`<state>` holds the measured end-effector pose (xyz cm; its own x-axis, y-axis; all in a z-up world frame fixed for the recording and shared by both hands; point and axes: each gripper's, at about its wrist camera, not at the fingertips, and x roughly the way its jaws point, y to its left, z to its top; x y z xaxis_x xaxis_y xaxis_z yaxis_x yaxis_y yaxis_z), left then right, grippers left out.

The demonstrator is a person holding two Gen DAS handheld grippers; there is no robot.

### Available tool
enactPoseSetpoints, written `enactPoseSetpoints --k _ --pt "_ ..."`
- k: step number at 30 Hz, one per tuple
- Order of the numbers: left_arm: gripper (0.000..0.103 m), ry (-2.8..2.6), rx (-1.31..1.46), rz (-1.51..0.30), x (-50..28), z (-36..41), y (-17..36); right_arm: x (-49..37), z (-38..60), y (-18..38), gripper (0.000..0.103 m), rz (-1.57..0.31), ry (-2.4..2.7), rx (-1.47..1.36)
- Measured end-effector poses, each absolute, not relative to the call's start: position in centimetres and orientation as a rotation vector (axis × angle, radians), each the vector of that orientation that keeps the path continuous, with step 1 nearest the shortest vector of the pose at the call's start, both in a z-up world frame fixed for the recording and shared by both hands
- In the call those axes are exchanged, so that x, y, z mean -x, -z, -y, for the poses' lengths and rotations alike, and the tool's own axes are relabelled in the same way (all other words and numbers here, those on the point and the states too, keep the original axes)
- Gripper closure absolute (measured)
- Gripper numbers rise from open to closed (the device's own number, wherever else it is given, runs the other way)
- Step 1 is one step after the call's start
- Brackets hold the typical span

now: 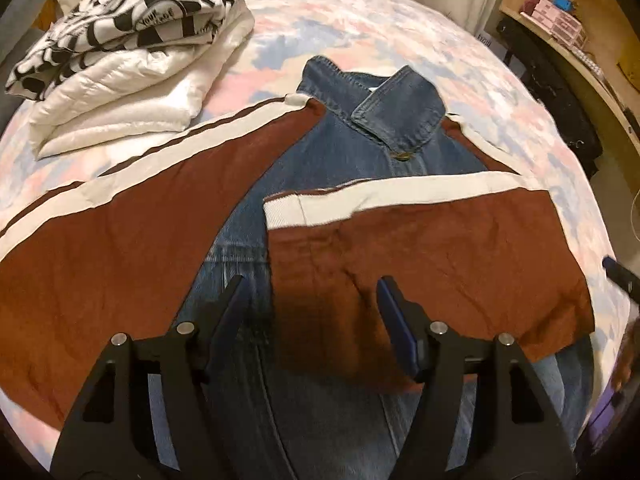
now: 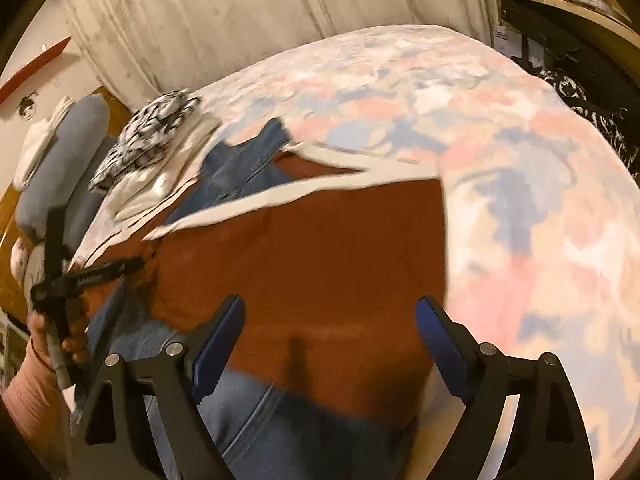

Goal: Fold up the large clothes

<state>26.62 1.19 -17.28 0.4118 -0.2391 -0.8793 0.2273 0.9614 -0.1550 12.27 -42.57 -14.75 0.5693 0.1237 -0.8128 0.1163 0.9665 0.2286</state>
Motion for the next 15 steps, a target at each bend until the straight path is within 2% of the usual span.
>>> enactPoseSetpoints --k 4,5,6,8,10,12,13,14,15 --pt "0.040 0.291 0.064 -1.155 -28.9 -1.5 19.1 -17.8 46.9 17.0 0.015 -1.000 0.031 -0.333" --pt "0.043 0.294 0.074 -1.147 -29.4 -1.4 19.3 -19.5 48.2 17.9 0.015 -1.009 0.049 -0.348" --pt "0.047 0.296 0.075 -1.140 -29.8 -1.3 19.5 -20.8 49.1 18.9 0.015 -1.021 0.059 -0.360" --pt "0.070 0.299 0.069 -1.135 -30.5 -0.9 19.6 -23.1 51.0 20.8 0.017 -1.046 0.074 -0.412" --pt "0.074 0.292 0.050 -1.127 -31.2 -0.3 19.7 -24.7 52.2 22.4 0.021 -1.066 0.063 -0.451" --pt "0.076 0.278 0.011 -1.101 -31.6 0.5 19.5 -25.9 52.4 23.9 0.031 -1.088 0.070 -0.446" --pt "0.078 0.269 -0.009 -1.083 -31.9 0.9 19.4 -26.3 52.3 24.2 0.040 -1.085 0.073 -0.422" --pt "0.082 0.263 -0.027 -1.060 -32.0 1.3 19.1 -26.6 52.0 24.2 0.064 -1.075 0.053 -0.389" --pt "0.082 0.258 -0.037 -1.039 -32.0 1.5 18.8 -26.7 51.6 24.3 0.081 -1.069 0.033 -0.366"
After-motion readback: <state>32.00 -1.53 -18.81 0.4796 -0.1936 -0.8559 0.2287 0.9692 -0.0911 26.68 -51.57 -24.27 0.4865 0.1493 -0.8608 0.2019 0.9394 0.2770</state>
